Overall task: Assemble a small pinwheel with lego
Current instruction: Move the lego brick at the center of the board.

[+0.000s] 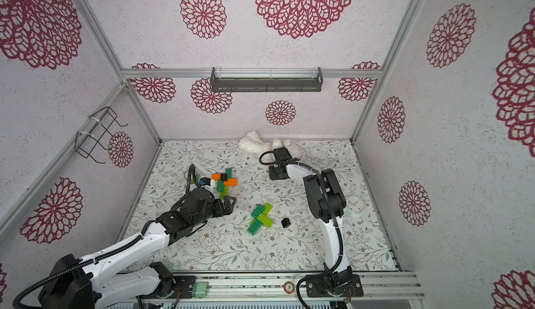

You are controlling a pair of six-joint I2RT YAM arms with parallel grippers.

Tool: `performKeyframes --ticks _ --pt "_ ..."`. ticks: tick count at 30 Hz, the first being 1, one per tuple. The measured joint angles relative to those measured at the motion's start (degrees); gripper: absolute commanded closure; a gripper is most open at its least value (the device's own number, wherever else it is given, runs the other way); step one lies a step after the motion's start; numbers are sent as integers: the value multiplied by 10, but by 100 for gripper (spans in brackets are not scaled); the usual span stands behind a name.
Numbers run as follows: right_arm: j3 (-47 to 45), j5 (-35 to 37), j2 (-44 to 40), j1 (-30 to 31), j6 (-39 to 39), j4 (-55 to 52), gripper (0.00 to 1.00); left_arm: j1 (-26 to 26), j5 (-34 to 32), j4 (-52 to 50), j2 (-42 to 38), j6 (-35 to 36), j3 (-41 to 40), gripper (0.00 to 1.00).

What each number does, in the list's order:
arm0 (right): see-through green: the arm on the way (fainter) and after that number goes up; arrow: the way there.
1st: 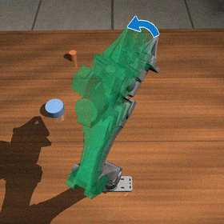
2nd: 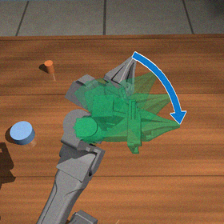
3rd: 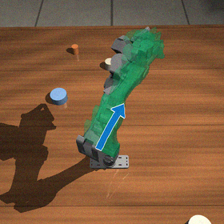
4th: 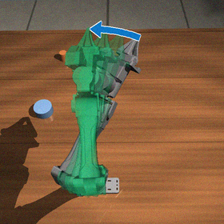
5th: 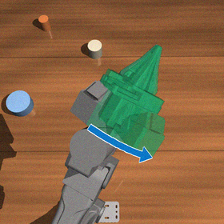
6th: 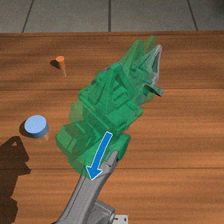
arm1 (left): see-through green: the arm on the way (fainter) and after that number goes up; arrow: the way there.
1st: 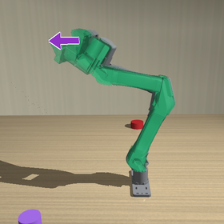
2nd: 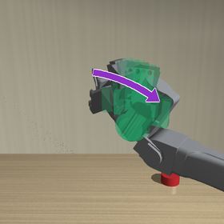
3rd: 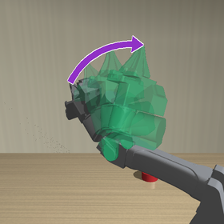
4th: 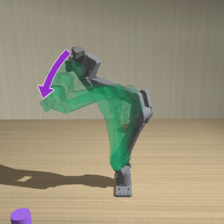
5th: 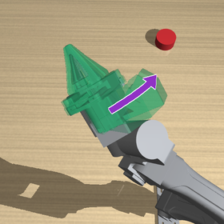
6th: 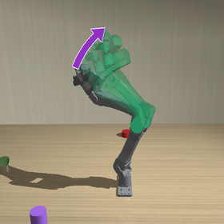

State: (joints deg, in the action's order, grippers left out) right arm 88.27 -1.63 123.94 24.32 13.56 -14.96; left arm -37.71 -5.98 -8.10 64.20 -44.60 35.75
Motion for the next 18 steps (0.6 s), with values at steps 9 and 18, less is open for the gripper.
performKeyframes --ticks 9,18 --pt "-104 14 -71 25 18 18 78 0 -14 -10 -9 0 1 2" --pt "-183 41 -130 97 102 18 73 1 -25 -22 -29 11 -1 2"
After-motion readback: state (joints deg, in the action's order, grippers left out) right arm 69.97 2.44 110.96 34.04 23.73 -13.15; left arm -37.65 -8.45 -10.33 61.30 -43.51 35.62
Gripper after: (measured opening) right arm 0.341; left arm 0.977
